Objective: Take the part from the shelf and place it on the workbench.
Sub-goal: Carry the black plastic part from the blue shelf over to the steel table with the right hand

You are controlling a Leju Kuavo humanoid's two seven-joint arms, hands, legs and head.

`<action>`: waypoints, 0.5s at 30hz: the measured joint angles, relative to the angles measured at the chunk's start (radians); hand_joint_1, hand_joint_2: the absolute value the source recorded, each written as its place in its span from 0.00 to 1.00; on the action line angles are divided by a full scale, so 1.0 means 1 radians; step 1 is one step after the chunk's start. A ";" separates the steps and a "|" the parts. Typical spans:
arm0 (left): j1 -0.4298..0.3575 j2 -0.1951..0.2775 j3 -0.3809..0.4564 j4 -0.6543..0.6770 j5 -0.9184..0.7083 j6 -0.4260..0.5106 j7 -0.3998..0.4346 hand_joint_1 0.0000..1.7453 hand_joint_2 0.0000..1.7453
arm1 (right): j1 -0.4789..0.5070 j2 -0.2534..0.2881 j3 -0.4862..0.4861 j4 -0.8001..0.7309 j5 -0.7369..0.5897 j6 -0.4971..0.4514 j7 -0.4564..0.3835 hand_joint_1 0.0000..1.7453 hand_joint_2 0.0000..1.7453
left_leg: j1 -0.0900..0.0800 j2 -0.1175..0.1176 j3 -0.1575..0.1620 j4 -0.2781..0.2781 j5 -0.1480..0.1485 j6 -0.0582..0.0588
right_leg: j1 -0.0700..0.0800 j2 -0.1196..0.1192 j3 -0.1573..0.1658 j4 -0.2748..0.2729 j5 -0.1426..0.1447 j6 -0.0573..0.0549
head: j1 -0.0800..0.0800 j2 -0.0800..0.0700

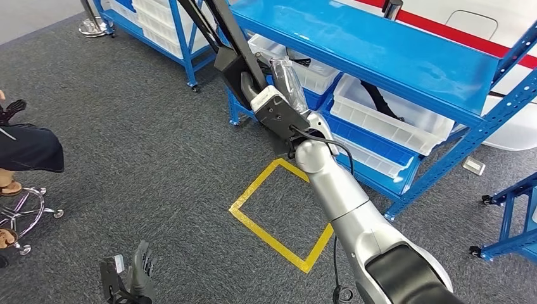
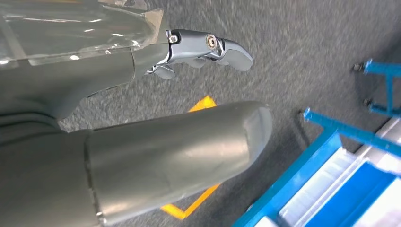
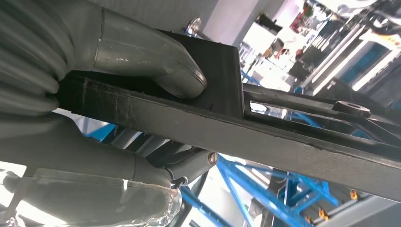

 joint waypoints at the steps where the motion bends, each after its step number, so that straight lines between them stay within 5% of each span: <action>1: -0.001 0.000 0.000 0.000 0.000 0.002 0.000 0.00 0.00 | 0.006 -0.002 -0.001 -0.005 0.000 0.000 -0.002 1.00 1.00 | -0.001 -0.011 0.000 0.000 0.001 0.000 | 0.000 0.008 0.031 -0.066 0.029 0.005 | 0.000 0.000; 4: -0.006 -0.001 -0.003 0.000 -0.004 0.014 0.000 0.00 0.00 | 0.017 -0.011 -0.004 -0.025 0.012 -0.005 -0.008 1.00 1.00 | -0.003 -0.037 -0.005 0.001 0.008 -0.009 | 0.001 0.046 0.113 -0.240 0.088 0.002 | 0.000 0.000; 7: -0.008 0.002 -0.007 0.000 -0.014 0.053 -0.003 0.00 0.00 | 0.034 -0.020 -0.009 -0.046 0.031 -0.032 -0.015 1.00 1.00 | 0.000 -0.053 -0.011 -0.004 0.017 -0.026 | 0.002 0.034 0.124 -0.258 0.099 -0.014 | -0.001 0.000; 10: -0.013 0.009 -0.011 -0.002 -0.019 0.094 -0.006 0.00 0.00 | 0.073 -0.028 -0.028 -0.081 0.040 -0.084 -0.036 1.00 1.00 | -0.002 0.000 -0.041 0.058 -0.029 -0.038 | -0.013 0.008 0.132 -0.273 0.112 -0.035 | -0.004 0.000; 13: -0.020 0.014 -0.019 -0.007 -0.019 0.114 -0.010 0.00 0.00 | 0.149 -0.045 -0.061 -0.131 0.053 -0.147 -0.062 1.00 1.00 | 0.003 0.041 -0.126 0.255 -0.122 -0.051 | -0.010 -0.024 0.133 -0.274 0.112 -0.038 | -0.007 0.000; 15: -0.021 0.020 -0.023 -0.012 -0.020 0.121 -0.011 0.00 0.00 | 0.222 -0.057 -0.087 -0.174 0.058 -0.186 -0.079 1.00 1.00 | 0.012 0.048 -0.126 0.271 -0.115 -0.059 | -0.011 -0.045 0.133 -0.274 0.111 -0.037 | -0.008 0.000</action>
